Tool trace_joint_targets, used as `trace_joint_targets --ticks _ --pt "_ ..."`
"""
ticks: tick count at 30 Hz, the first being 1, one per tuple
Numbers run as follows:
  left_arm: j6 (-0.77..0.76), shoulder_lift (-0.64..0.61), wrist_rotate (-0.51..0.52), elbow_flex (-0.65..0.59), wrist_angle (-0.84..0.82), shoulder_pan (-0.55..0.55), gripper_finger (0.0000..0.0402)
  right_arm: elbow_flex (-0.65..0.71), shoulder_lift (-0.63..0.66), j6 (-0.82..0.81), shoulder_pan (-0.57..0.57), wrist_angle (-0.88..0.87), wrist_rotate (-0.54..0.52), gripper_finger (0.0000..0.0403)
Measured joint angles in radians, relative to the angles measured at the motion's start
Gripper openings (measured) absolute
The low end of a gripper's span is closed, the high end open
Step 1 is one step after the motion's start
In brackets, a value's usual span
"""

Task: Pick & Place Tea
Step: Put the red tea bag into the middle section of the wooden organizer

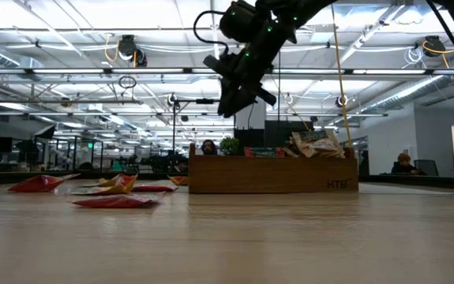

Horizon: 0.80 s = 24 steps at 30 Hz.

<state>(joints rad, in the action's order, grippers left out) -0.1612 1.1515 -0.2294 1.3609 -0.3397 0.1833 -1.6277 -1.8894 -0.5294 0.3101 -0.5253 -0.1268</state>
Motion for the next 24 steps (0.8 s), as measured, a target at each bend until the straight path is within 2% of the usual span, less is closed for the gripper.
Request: trace_joint_targets --ticks 7,11,15,18,24 --pt "0.0 0.0 0.0 0.0 0.0 0.0 0.0351 -0.108 -0.057 -0.167 -0.031 -0.176 -0.003 0.0176" --pt "0.0 0.0 0.0 0.0 0.0 0.0 0.0351 -0.199 -0.125 -0.271 -0.032 -0.278 0.001 0.0216" --pt "0.0 0.0 0.0 0.0 0.0 0.0 0.0351 -0.283 -0.206 -0.323 -0.033 -0.398 0.05 0.023" --pt "0.035 0.0 0.0 0.0 0.0 0.0 0.0351 -0.297 -0.245 -0.355 -0.033 -0.465 0.053 0.023" --pt "0.05 0.0 0.0 0.0 0.0 0.0 0.0351 -0.296 -0.253 -0.383 -0.033 -0.48 0.049 0.0215"
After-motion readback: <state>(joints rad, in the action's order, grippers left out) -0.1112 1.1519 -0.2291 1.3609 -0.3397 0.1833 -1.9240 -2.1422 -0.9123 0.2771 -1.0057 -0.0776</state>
